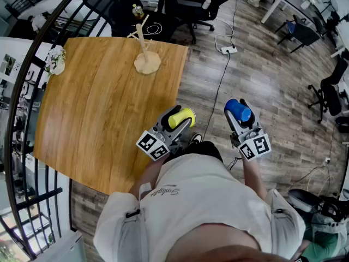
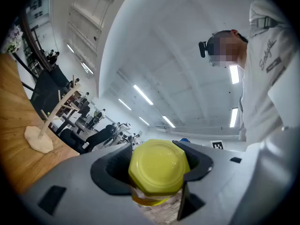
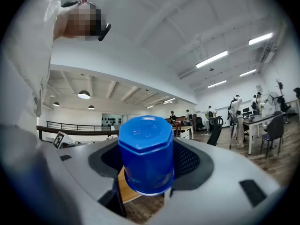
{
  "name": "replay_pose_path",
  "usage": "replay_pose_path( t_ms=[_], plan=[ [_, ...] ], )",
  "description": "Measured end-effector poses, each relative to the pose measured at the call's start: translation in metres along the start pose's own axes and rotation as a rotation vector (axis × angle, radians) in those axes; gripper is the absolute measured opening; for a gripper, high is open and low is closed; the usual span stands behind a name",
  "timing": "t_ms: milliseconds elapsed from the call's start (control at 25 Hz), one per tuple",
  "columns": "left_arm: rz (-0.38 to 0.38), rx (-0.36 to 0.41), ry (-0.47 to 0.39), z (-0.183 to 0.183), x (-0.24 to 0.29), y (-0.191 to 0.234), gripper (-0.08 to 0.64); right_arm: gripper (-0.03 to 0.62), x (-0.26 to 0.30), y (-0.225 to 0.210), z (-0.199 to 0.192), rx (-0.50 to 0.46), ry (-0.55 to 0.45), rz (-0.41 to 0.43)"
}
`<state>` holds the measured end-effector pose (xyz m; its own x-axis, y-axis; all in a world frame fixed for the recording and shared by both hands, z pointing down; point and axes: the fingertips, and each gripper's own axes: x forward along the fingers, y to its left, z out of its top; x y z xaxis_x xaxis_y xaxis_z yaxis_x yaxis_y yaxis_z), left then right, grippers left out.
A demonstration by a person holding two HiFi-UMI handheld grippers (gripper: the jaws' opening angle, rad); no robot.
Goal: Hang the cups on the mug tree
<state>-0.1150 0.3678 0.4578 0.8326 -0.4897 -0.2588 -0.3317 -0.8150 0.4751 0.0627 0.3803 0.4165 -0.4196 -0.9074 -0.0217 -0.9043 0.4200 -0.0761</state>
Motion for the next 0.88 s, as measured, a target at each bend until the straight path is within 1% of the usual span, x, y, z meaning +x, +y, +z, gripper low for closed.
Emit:
replay_pose_path(
  t_ms=[120,240,360,520,640,760,880],
  plan=[
    [-0.012,0.007,-0.002,-0.001,0.005,-0.004,0.275,0.278,-0.001,-0.004,0.002,0.012,-0.004,-0.001],
    [-0.013,0.014,-0.002,-0.001,0.007,-0.002,0.275,0.278,0.005,-0.004,0.003,0.0,-0.004,0.014],
    [-0.005,0.003,-0.002,-0.002,0.005,0.001,0.275,0.279,0.008,-0.002,0.001,-0.006,0.008,0.021],
    [-0.01,-0.004,-0.009,0.001,0.007,0.0,0.275,0.282,0.015,-0.001,0.008,0.005,-0.01,0.036],
    [-0.005,-0.01,-0.007,0.001,0.006,0.004,0.275,0.282,0.023,0.003,0.006,-0.012,0.006,0.051],
    [-0.004,-0.023,0.007,-0.004,0.009,0.009,0.275,0.282,0.025,0.002,0.0,0.004,0.018,0.047],
    [-0.009,-0.026,0.021,-0.008,0.016,0.012,0.275,0.282,0.023,-0.008,-0.01,0.022,0.048,0.026]
  ],
)
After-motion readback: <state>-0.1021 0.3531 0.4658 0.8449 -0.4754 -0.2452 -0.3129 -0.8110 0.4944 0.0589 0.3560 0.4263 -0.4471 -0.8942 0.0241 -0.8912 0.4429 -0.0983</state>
